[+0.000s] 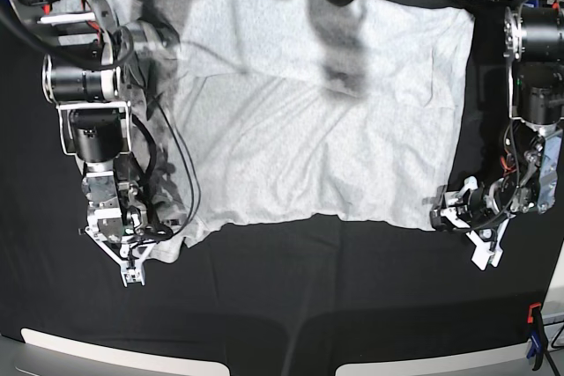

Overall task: Layout the t-shirt on the table in an organized manner, then fold the t-shirt properly
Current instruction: 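Reach both grippers to the hem and grasp its two corners, then fold the hem up over the shirt onto the collar edge with both grippers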

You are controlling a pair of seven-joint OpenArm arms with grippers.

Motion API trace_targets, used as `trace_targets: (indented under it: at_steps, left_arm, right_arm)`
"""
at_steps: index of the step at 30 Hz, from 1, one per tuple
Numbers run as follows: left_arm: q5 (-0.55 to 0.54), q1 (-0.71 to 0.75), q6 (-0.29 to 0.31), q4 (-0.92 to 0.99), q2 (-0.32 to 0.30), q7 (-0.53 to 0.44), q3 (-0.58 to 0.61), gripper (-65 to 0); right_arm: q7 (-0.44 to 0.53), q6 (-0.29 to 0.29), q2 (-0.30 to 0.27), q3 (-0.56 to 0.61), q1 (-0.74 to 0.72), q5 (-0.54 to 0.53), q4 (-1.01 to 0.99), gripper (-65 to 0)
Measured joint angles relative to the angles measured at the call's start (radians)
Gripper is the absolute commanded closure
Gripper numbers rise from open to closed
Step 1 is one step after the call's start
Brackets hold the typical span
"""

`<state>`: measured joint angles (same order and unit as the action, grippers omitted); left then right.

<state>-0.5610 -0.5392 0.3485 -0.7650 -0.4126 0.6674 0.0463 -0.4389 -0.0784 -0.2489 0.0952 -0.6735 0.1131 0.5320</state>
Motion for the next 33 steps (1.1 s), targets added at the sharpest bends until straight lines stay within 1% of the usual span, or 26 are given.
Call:
trace_targets:
  at_steps: [1,5,7,10,14,17,19,20,23,26,28,30,31,33]
  left_arm:
    - [-0.002,-0.005,0.000,0.007,0.000,-0.021,0.000,-22.5]
    - [-0.007,-0.018,0.000,0.059,0.000,-0.057,0.000,-22.5]
    - [-0.019,-0.014,0.001,0.088,0.000,-0.065,0.000,-22.5]
    - [-0.072,-0.013,0.064,0.145,0.000,-0.077,-0.001,-22.5]
    - [-0.087,-0.020,0.082,0.197,0.021,-0.126,-0.002,-22.5]
    - [-0.086,-0.020,0.145,0.199,0.042,-0.117,-0.003,-22.5]
    - [-0.086,-0.021,0.166,0.201,0.061,-0.116,-0.003,-22.4]
    - [-0.085,-0.023,0.167,0.201,0.068,-0.114,-0.003,-22.4]
    - [-0.054,-0.033,0.169,0.201,0.069,-0.108,-0.002,-22.4]
    - [0.025,-0.050,0.170,0.201,0.065,-0.106,-0.002,-22.4]
    - [0.028,-0.052,0.169,0.201,0.063,-0.106,-0.002,-22.3]
    - [0.028,-0.051,0.169,0.201,0.061,-0.107,-0.002,-18.6]
    - [0.029,-0.052,0.169,0.201,0.061,-0.106,-0.002,-14.3]
    - [0.035,-0.051,0.169,0.202,0.061,-0.115,-0.002,0.0]
  right_arm:
    - [0.000,0.000,0.000,0.000,0.000,0.000,0.000,0.0]
    - [-0.003,-0.019,0.000,0.000,0.000,0.003,0.000,0.0]
    - [-0.003,-0.019,0.000,0.000,0.000,0.003,0.000,0.0]
    - [-0.003,-0.022,0.000,0.000,0.000,0.003,0.000,0.0]
    - [-0.003,-0.023,0.000,0.000,0.000,0.003,0.000,0.0]
    - [-0.003,-0.023,0.000,0.000,0.000,0.003,0.000,0.0]
    - [-0.005,-0.023,0.000,0.000,0.000,0.003,0.000,0.0]
    - [-0.007,-0.023,0.000,0.000,0.000,0.003,0.000,0.0]
    - [-0.008,-0.023,0.000,0.000,0.000,0.003,0.000,0.0]
    - [-0.012,-0.022,0.000,0.000,0.000,0.003,0.000,0.0]
    - [-0.012,-0.023,0.000,0.000,0.000,0.003,0.000,0.0]
    - [-0.014,-0.023,0.000,0.000,0.000,0.003,0.000,0.0]
    - [-0.014,-0.023,0.000,0.000,0.000,0.003,0.000,0.0]
    - [-0.023,-0.022,0.000,0.000,-0.001,0.003,0.000,0.0]
